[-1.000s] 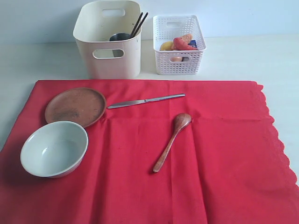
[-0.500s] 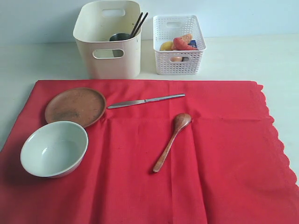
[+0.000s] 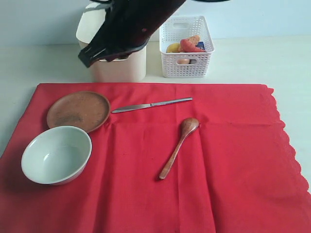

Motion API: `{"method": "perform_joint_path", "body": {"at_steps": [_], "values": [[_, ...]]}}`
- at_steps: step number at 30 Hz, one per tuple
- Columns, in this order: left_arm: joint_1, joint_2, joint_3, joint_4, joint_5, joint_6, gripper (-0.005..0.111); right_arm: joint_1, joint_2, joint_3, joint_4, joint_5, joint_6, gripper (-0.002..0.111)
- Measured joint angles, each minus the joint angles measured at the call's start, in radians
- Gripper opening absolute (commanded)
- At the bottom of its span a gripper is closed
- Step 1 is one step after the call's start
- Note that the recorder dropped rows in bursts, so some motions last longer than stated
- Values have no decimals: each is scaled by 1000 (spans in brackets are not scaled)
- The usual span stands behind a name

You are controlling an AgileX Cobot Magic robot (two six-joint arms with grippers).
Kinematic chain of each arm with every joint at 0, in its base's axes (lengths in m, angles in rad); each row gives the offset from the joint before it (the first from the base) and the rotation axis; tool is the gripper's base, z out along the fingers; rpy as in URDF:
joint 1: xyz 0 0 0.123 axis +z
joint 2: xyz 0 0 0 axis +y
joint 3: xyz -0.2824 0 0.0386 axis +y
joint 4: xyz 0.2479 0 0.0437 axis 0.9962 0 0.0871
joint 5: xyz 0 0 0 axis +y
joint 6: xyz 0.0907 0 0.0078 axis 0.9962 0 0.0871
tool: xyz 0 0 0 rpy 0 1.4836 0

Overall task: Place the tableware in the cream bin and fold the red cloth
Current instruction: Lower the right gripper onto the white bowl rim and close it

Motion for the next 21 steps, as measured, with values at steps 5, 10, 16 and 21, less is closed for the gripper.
{"method": "perform_joint_path", "body": {"at_steps": [5, 10, 16, 21], "values": [[0, 0, 0, 0, 0, 0, 1, 37, 87, 0, 0, -71, 69, 45], [0, 0, 0, 0, 0, 0, 1, 74, 169, 0, 0, -170, 81, 65], [0, 0, 0, 0, 0, 0, 1, 126, 231, 0, 16, -200, 81, 68], [0, 0, 0, 0, 0, 0, 1, 149, 277, 0, 21, -202, 63, 68]]}}
